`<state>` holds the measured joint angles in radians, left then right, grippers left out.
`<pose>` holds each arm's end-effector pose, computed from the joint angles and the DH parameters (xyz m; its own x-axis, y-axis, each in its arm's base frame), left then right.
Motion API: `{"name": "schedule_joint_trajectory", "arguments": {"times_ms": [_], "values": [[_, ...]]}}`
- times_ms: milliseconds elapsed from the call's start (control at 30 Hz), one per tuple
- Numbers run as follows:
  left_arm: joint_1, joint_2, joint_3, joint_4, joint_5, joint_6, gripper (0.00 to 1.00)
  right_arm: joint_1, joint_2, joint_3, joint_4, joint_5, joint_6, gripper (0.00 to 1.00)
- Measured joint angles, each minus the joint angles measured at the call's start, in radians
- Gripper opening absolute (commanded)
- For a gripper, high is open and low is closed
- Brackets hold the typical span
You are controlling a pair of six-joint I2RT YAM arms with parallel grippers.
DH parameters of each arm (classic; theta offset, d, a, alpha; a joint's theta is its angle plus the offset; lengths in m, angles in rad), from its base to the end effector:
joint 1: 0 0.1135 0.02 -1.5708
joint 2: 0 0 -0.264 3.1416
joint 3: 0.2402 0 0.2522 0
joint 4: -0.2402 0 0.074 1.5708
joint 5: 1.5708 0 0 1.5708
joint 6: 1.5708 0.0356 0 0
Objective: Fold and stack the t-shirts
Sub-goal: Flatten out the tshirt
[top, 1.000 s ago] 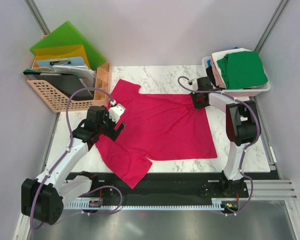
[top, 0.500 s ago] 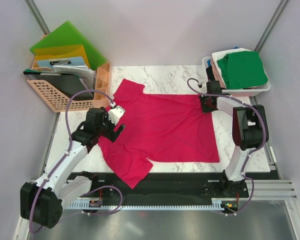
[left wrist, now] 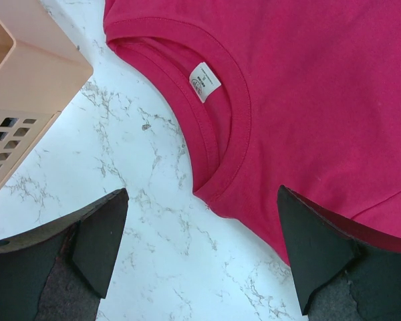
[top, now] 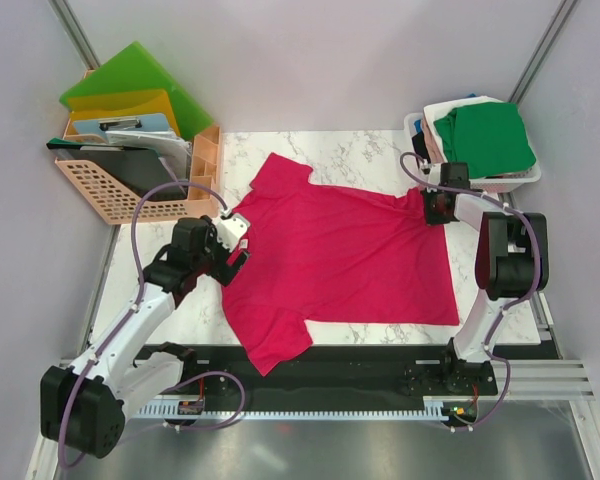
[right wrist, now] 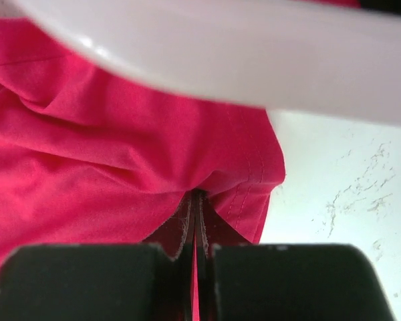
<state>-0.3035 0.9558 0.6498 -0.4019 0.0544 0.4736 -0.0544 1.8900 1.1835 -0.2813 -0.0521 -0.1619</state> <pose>0.1927 -0.0624 0.2413 -0.3981 0.6019 -0.6922 0.5837 0.7484 0.3150 0.3880 -0.0193 0.1593 -0.8268 -0.1162 -0.5503 -0.1090 0.9930 -0.0458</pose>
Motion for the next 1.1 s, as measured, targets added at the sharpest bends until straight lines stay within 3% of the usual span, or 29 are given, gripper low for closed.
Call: {"name": "schedule_joint_trajectory", "arguments": {"times_ms": [67,167,267,300,433,600,733,967,1100], "values": [[0.0,0.008,0.0,0.0,0.0,0.0,0.99,0.0,-0.008,-0.011,0.005,-0.005,-0.008,0.0],[-0.001,0.015,0.0,0.0,0.001,0.0,0.99,0.002,-0.04,-0.045,-0.003,-0.015,-0.026,0.12],[-0.002,0.015,0.0,0.0,0.002,0.0,0.99,0.005,-0.104,-0.092,-0.043,-0.024,-0.048,0.35],[-0.002,0.014,0.0,0.0,0.002,0.0,0.99,0.005,-0.142,-0.108,-0.063,-0.027,-0.054,0.48],[-0.003,0.006,0.0,0.0,-0.001,0.0,1.0,0.006,-0.396,-0.125,-0.158,-0.033,-0.086,0.7],[-0.013,-0.004,0.012,0.007,-0.02,0.0,1.0,0.006,-0.728,-0.107,-0.209,-0.014,-0.135,0.82],[-0.016,0.048,0.095,0.016,-0.019,0.0,0.99,0.006,-0.877,-0.159,-0.214,0.014,-0.161,0.87],[-0.067,0.163,0.2,0.058,-0.018,-0.002,1.0,0.006,-0.876,-0.311,-0.289,0.039,-0.164,0.88],[-0.083,0.265,0.253,0.076,-0.023,-0.012,1.0,0.006,-0.86,-0.313,-0.315,0.032,-0.163,0.88]]}}
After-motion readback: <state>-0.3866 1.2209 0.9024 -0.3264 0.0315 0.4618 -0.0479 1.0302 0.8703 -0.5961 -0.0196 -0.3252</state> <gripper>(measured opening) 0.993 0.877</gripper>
